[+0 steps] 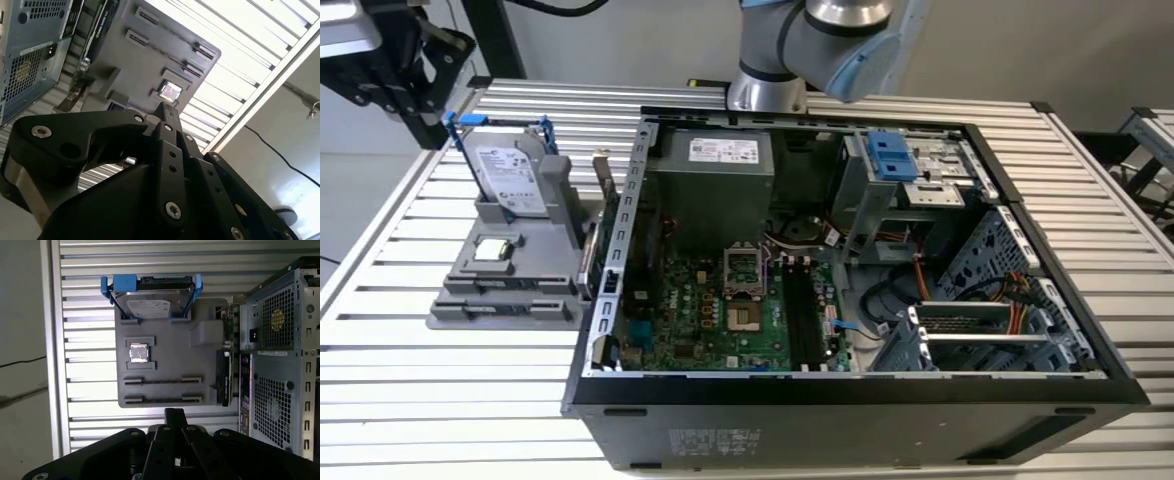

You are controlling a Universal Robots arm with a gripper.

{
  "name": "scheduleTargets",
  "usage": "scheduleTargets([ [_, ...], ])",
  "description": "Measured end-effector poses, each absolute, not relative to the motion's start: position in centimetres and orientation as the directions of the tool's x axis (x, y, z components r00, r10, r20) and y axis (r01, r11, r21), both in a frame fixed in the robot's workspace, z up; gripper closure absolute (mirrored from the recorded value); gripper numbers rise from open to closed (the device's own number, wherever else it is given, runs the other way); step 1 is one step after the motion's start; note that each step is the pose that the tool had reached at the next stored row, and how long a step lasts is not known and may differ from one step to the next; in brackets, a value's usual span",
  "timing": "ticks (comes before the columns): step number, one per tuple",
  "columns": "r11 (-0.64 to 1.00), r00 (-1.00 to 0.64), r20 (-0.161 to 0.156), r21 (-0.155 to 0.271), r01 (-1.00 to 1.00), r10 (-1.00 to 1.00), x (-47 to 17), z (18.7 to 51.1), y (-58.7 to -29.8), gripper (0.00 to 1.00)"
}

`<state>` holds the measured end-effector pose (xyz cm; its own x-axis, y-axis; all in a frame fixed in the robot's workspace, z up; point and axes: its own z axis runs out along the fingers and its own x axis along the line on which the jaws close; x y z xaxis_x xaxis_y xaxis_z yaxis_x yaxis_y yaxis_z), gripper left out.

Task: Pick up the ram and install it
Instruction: 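Pick up the ram and move it above insertion slot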

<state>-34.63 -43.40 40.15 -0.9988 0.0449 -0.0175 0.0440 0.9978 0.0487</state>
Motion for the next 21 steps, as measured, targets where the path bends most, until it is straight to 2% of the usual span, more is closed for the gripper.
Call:
scheduleTargets([
  [7,0.998,-0.999,-0.013,0.048,0.044,0.045,-34.6,40.1,-44.8,1.00],
  [21,0.998,-0.999,-0.009,0.048,0.044,0.045,-34.6,40.1,-44.8,1.00],
])
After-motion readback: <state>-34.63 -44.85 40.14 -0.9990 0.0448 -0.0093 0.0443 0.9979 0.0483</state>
